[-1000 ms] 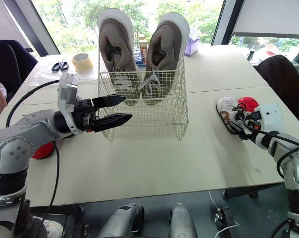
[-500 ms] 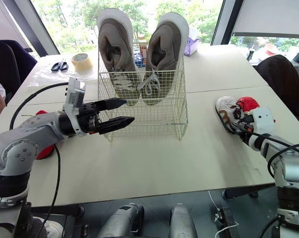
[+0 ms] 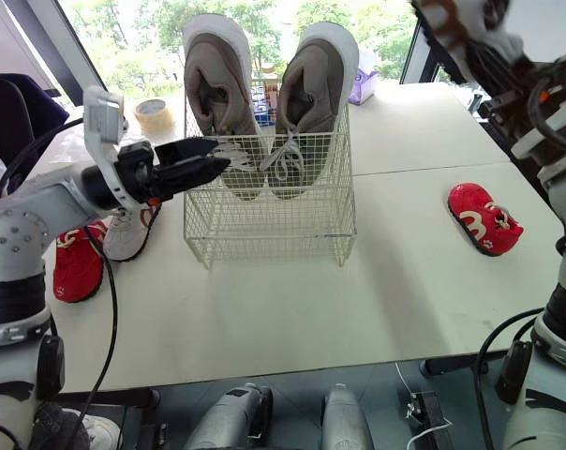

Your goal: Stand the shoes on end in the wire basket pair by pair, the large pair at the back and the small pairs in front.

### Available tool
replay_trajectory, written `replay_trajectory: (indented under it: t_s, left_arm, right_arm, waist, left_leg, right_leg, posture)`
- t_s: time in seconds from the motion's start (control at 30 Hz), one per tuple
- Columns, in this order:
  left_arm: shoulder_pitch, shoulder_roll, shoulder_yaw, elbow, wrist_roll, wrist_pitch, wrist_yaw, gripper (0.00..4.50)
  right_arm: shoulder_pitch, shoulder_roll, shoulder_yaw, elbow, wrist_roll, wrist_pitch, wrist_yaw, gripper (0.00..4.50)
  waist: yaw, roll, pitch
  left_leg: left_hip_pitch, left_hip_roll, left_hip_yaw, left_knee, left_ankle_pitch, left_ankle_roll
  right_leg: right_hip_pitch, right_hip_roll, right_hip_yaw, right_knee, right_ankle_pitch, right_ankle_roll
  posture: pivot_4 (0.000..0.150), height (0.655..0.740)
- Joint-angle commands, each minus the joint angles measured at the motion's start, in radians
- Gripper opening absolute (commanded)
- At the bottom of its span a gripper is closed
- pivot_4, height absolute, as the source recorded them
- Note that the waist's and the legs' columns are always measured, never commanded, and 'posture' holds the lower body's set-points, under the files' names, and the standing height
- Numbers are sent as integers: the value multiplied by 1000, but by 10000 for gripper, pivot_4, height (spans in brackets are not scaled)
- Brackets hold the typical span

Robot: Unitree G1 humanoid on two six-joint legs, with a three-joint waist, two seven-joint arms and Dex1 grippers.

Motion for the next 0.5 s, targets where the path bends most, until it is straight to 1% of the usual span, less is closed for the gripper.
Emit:
replay_trajectory:
  t_s: [0.03,0.17,0.27,0.4,0.5]
  left_arm:
    - [-70,11,47,59,-65,50,-31,45000]
    - [-111,31,38,99,-94,122,-75,45000]
    - [-126,28,26,122,-78,130,-97,45000]
    - [-135,22,20,134,-67,136,-117,45000]
    - [-136,13,18,135,-61,136,-119,45000]
  right_arm:
    - [-14,-37,122,-117,3,-35,91,1029]
    - [0,-93,255,-125,-121,-171,233,1029]
    - [9,-81,312,-95,-176,-268,299,1029]
    - [18,-84,400,-42,-312,-429,379,1029]
    - [-3,-64,437,-16,-352,-491,409,1029]
  waist:
    - [0,0,0]
    - [1,0,0]
    - [0,0,0]
    - [-1,0,0]
    - [-1,-1,0]
  left_leg:
    - [0,0,0,1,0,0]
    - [0,-1,0,1,0,0]
    - [0,-1,0,1,0,0]
    - [0,-1,0,1,0,0]
    - [0,-1,0,1,0,-1]
  right_leg:
    - [0,0,0,0,0,0]
    - [0,0,-1,1,0,0]
    - [0,-1,0,1,0,0]
    - [-1,0,0,2,0,0]
    - [-1,0,0,2,0,0]
  posture:
    - [1500,7400]
    - [1500,7400]
    - [1500,7400]
    - [1500,7400]
    - [1500,7400]
